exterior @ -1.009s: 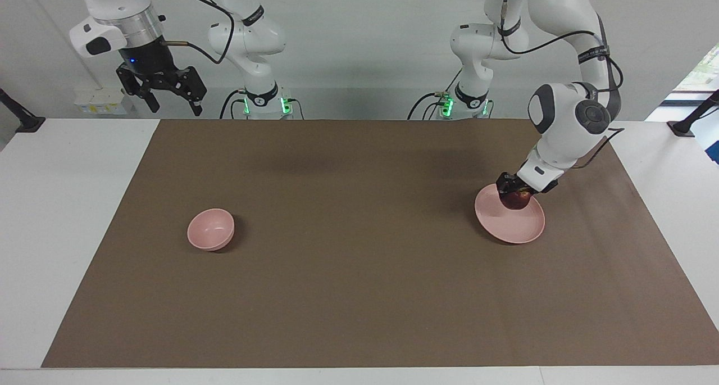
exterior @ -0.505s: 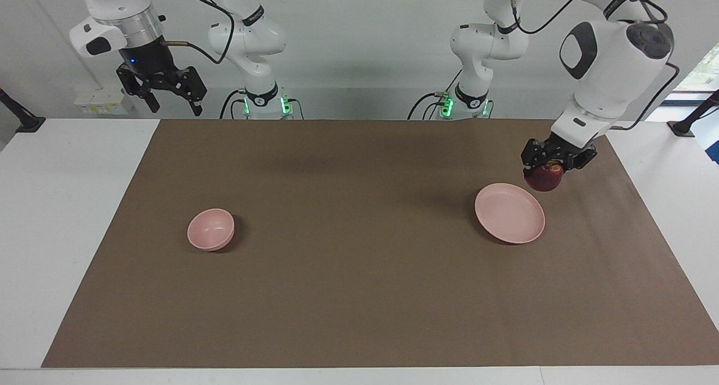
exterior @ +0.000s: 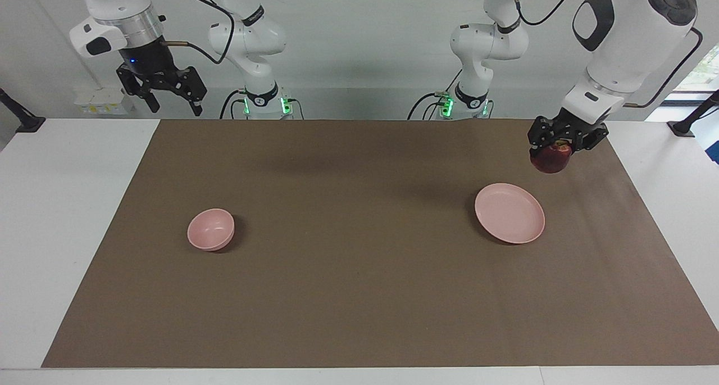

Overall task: Move apple from plate to bowl
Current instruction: 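Close the left gripper on the red apple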

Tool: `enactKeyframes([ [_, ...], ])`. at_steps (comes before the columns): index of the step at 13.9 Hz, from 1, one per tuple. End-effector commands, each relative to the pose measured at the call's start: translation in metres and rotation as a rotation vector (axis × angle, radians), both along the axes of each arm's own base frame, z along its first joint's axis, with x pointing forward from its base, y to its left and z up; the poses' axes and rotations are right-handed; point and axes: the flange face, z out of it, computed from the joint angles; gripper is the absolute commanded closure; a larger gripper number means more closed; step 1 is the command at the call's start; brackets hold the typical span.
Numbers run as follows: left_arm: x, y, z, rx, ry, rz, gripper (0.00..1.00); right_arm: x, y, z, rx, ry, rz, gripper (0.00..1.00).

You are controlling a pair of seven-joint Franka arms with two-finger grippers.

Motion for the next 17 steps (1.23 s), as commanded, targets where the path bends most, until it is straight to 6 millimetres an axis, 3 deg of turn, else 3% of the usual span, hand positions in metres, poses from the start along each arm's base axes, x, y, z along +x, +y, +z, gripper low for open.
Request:
enactKeyframes([
  [1, -0.016, 0.007, 0.006, 0.003, 0.061, -0.077, 1.00, -0.002, -0.003, 0.001, -0.007, -0.003, 0.010, 0.00],
  [4, -0.019, 0.002, 0.006, -0.011, 0.068, -0.099, 1.00, -0.002, -0.003, 0.001, -0.007, -0.003, 0.010, 0.00],
  [7, -0.022, -0.005, -0.006, -0.008, 0.104, -0.100, 1.00, -0.002, -0.002, 0.000, -0.007, -0.002, 0.010, 0.00],
  [9, -0.025, -0.022, -0.009, -0.014, 0.120, -0.121, 1.00, -0.002, -0.003, 0.001, -0.007, -0.003, 0.010, 0.00],
  [17, -0.025, -0.079, -0.012, -0.079, 0.122, 0.062, 1.00, -0.002, -0.002, 0.000, -0.007, -0.002, 0.010, 0.00],
])
